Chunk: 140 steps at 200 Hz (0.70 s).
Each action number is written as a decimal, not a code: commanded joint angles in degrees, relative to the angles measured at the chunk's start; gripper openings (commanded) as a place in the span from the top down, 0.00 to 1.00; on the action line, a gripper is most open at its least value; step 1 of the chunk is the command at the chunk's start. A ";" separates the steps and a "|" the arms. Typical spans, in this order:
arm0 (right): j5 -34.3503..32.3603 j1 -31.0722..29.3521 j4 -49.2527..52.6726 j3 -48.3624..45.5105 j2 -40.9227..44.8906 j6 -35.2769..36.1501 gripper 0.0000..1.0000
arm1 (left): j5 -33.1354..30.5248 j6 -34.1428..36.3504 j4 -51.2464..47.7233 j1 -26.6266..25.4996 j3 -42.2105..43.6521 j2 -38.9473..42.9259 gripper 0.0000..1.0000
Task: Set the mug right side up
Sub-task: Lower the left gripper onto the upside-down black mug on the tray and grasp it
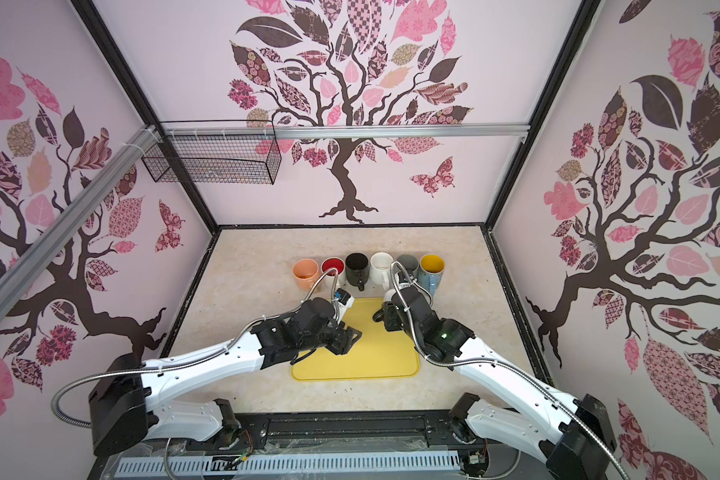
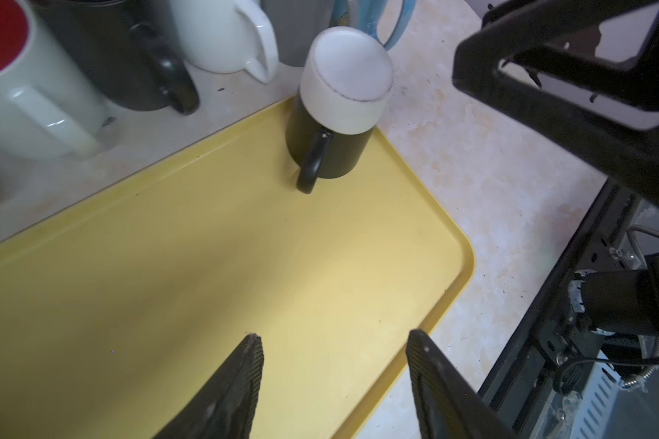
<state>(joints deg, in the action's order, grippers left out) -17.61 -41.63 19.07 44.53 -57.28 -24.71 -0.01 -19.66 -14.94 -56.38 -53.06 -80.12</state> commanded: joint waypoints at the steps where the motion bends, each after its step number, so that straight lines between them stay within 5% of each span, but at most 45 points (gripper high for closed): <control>1: -1.89 0.36 1.49 -0.12 1.98 -0.25 0.49 | 3.99 6.97 4.28 -0.13 -5.93 -5.87 0.38; 140: -3.18 1.88 3.85 -1.38 6.54 0.89 0.49 | 7.12 13.53 2.42 4.69 -22.73 -28.06 0.40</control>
<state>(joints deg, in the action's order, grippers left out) -19.66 -40.25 22.06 42.65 -51.64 -24.47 6.61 -7.55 -12.56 -52.10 -72.03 -106.83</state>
